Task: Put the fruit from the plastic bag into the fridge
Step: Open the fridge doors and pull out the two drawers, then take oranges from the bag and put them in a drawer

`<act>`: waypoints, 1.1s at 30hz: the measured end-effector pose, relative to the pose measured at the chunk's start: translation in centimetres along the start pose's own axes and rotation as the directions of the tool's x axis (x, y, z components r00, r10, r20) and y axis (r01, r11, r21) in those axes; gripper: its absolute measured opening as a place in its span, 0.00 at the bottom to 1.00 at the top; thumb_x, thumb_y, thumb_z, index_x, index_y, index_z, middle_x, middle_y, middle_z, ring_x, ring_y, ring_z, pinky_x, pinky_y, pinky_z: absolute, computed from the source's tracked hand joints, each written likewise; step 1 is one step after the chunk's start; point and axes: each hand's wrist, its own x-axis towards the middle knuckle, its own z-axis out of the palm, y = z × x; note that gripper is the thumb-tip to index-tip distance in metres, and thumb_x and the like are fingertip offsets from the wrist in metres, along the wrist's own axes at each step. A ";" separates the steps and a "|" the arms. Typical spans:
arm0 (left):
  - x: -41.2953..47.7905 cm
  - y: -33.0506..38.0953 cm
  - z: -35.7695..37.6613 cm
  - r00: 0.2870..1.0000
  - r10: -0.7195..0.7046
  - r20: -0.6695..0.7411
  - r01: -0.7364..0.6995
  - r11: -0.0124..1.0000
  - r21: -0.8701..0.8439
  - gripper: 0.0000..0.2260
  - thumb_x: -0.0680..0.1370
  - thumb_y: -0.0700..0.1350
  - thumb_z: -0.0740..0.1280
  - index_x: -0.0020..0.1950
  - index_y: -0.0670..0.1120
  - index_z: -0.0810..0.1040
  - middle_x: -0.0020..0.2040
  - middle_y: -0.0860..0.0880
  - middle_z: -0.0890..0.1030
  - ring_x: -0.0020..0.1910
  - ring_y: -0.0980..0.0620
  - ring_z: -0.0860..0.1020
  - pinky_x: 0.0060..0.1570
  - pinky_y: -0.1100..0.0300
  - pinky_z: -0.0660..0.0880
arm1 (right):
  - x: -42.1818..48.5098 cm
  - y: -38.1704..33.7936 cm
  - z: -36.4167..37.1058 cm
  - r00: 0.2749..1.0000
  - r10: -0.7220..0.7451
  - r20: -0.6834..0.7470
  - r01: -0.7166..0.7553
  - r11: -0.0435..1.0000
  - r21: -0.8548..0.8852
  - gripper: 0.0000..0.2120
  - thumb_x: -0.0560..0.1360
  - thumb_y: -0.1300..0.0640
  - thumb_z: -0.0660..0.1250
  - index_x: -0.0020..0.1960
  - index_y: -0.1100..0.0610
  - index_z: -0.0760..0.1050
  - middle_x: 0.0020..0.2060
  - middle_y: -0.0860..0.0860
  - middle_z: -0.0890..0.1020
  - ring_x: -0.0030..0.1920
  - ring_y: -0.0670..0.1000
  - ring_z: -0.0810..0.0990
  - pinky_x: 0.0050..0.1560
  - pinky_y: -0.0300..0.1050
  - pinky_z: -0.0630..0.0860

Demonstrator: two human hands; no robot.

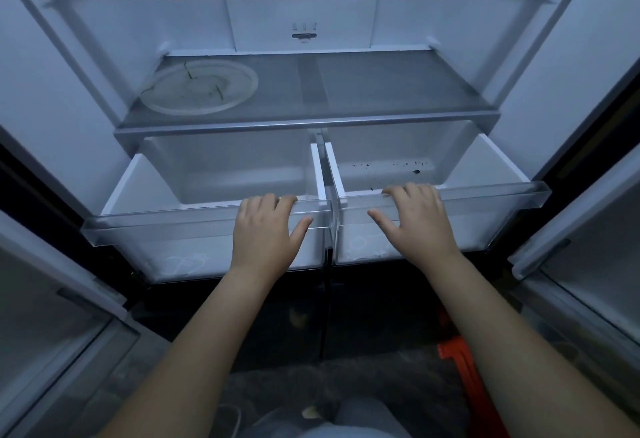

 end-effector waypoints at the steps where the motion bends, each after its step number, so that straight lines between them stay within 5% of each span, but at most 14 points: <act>1: -0.2 0.0 0.0 1.000 0.002 0.014 -0.002 1.000 0.006 0.24 0.76 0.60 0.54 0.59 0.46 0.77 0.46 0.47 0.78 0.48 0.44 0.76 0.60 0.47 0.68 | 0.0 -0.1 0.0 1.000 -0.006 0.010 0.006 1.000 0.001 0.27 0.73 0.36 0.52 0.57 0.56 0.75 0.46 0.52 0.77 0.51 0.57 0.73 0.63 0.54 0.64; 6: -1.2 0.6 -1.3 0.991 -0.043 0.123 0.036 0.997 0.066 0.31 0.76 0.63 0.46 0.72 0.46 0.67 0.68 0.45 0.73 0.69 0.43 0.68 0.69 0.44 0.60 | 0.4 -0.8 -0.7 0.996 -0.080 0.044 0.075 0.991 0.112 0.25 0.75 0.39 0.55 0.61 0.55 0.74 0.55 0.51 0.78 0.59 0.54 0.73 0.69 0.56 0.60; 11: -2.6 1.6 -4.9 0.971 -0.211 0.112 0.199 0.974 0.110 0.33 0.75 0.62 0.41 0.73 0.46 0.64 0.71 0.47 0.69 0.71 0.46 0.65 0.69 0.45 0.60 | 0.9 -2.1 -2.2 0.964 -0.266 0.018 0.256 0.943 0.215 0.20 0.75 0.45 0.58 0.59 0.58 0.74 0.53 0.52 0.78 0.59 0.56 0.73 0.63 0.51 0.66; 16: -4.9 1.9 -9.5 0.941 -0.337 0.015 0.331 0.932 0.147 0.30 0.77 0.61 0.46 0.68 0.45 0.72 0.66 0.45 0.74 0.65 0.44 0.72 0.62 0.48 0.68 | 1.6 -4.8 -4.3 0.897 -0.442 -0.013 0.423 0.848 0.318 0.17 0.74 0.50 0.62 0.59 0.57 0.74 0.54 0.52 0.77 0.57 0.54 0.74 0.59 0.45 0.66; 27: -17.8 0.8 -19.7 0.823 -0.540 -0.177 0.567 0.759 0.320 0.18 0.72 0.52 0.56 0.49 0.46 0.81 0.50 0.47 0.81 0.52 0.45 0.78 0.50 0.52 0.75 | -3.8 -17.6 -7.5 0.626 -0.777 -0.065 0.702 0.526 0.479 0.19 0.75 0.52 0.67 0.63 0.58 0.72 0.59 0.53 0.76 0.58 0.57 0.74 0.56 0.47 0.69; 33: -27.3 0.1 -26.4 0.664 -0.667 -0.339 0.746 0.558 0.364 0.13 0.73 0.49 0.67 0.55 0.47 0.81 0.52 0.48 0.82 0.52 0.47 0.79 0.53 0.52 0.74 | -9.9 -26.9 -11.0 0.414 -0.907 -0.077 0.783 0.312 0.538 0.25 0.75 0.45 0.63 0.69 0.53 0.66 0.67 0.49 0.71 0.64 0.53 0.72 0.58 0.45 0.71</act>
